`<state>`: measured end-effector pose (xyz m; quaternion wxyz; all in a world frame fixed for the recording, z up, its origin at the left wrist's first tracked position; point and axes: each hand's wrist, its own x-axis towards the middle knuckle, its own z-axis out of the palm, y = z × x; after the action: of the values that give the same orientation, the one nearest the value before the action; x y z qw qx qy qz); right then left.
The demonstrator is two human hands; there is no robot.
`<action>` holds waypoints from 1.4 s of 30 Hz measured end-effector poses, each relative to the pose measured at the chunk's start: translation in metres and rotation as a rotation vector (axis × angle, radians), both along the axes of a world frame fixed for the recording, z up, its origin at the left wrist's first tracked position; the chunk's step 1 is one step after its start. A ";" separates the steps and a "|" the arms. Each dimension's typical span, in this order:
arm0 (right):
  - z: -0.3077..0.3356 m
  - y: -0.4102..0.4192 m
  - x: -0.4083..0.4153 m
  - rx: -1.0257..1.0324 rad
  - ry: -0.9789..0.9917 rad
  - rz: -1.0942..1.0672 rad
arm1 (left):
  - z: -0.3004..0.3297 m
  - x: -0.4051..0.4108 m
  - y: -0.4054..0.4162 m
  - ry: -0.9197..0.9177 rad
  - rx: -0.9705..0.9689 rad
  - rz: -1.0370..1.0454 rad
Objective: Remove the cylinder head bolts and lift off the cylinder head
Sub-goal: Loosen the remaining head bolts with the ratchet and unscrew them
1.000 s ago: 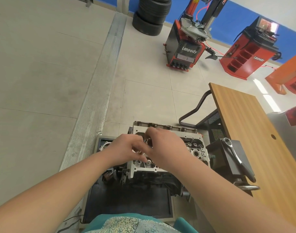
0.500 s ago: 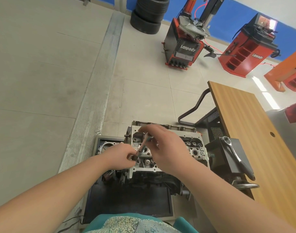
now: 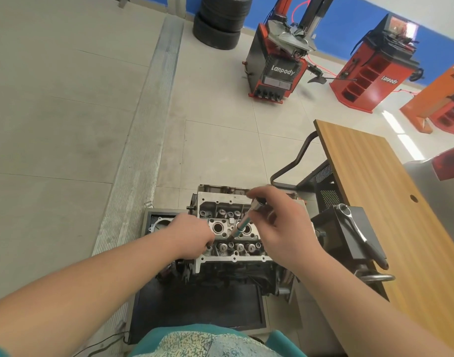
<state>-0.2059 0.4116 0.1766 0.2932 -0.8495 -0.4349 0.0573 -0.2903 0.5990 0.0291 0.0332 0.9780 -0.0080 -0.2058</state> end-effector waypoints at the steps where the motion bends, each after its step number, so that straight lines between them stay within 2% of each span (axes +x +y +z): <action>1: -0.002 -0.002 0.000 -0.003 0.007 -0.001 | 0.003 0.003 -0.003 0.029 0.060 -0.047; 4: -0.005 -0.007 0.000 -0.007 0.017 0.000 | 0.006 0.011 -0.006 0.083 0.146 -0.153; 8: -0.008 -0.010 0.002 -0.014 0.016 -0.003 | 0.007 0.016 -0.004 0.086 0.118 -0.224; 11: -0.011 -0.010 -0.001 0.000 0.029 0.024 | 0.001 0.015 -0.003 0.072 0.052 -0.185; 13: -0.013 -0.008 -0.002 0.014 0.014 0.052 | -0.003 0.015 0.003 0.012 -0.106 -0.101; 15: -0.015 -0.005 -0.004 0.042 0.003 0.089 | -0.005 0.014 0.014 -0.072 -0.331 0.064; 17: -0.017 0.001 -0.007 0.052 -0.002 0.124 | -0.008 0.010 0.027 -0.137 -0.465 0.230; 21: -0.021 0.014 -0.015 0.066 -0.024 0.186 | -0.019 0.000 0.043 -0.194 -0.623 0.394; 23: -0.024 0.019 -0.017 0.059 -0.034 0.201 | -0.022 -0.003 0.046 -0.211 -0.641 0.456; 26: -0.027 0.025 -0.020 0.044 -0.046 0.225 | -0.029 -0.007 0.045 -0.181 -0.650 0.563; 29: -0.031 0.029 -0.022 0.011 -0.075 0.276 | -0.038 -0.016 0.039 -0.115 -0.777 0.657; 40: -0.037 0.037 -0.024 -0.058 -0.090 0.267 | -0.049 -0.027 0.030 -0.059 -0.703 0.651; 42: -0.034 0.040 -0.026 -0.066 -0.099 0.251 | -0.042 -0.027 0.031 -0.113 -0.706 0.640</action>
<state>-0.2315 0.4518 0.1429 0.2338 -0.7994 -0.5495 0.0656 -0.3174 0.6303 -0.0126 0.4244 0.8699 0.2224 -0.1166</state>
